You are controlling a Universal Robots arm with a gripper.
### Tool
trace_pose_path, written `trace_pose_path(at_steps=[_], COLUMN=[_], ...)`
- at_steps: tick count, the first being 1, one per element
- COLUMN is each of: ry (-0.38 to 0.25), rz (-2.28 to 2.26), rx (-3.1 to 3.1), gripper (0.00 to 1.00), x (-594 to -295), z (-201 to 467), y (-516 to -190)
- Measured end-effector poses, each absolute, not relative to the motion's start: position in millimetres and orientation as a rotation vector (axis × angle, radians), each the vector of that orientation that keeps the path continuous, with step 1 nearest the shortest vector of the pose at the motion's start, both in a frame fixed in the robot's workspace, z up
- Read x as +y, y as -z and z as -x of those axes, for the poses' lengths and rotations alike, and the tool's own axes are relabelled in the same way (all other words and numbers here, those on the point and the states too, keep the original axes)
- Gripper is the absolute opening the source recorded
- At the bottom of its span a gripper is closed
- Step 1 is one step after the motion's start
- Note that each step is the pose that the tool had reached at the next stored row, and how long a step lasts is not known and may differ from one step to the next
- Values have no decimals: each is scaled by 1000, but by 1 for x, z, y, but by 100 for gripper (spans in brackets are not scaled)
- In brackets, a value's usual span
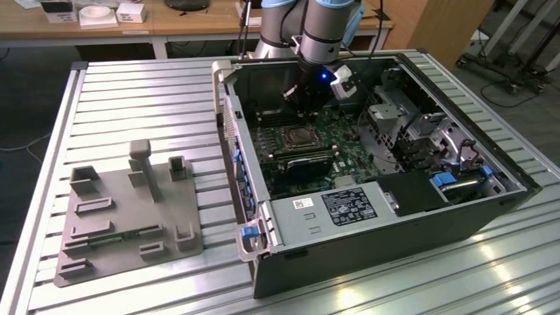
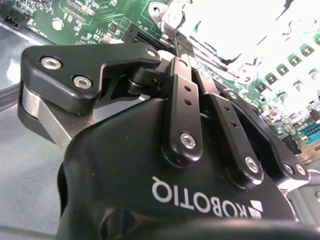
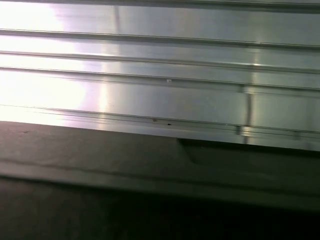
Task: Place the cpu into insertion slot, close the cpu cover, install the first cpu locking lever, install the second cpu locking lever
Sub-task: 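Install the first cpu locking lever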
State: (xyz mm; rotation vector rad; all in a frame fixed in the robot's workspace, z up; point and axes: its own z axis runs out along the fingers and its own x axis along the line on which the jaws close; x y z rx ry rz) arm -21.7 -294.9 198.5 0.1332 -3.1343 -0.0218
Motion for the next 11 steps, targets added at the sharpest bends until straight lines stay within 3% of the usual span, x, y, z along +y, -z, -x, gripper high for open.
trace_pose_path(at_steps=[11], ry=[14], rz=[-133], rx=[-3134], gripper=[11], x=[-295], z=[22], y=[-201])
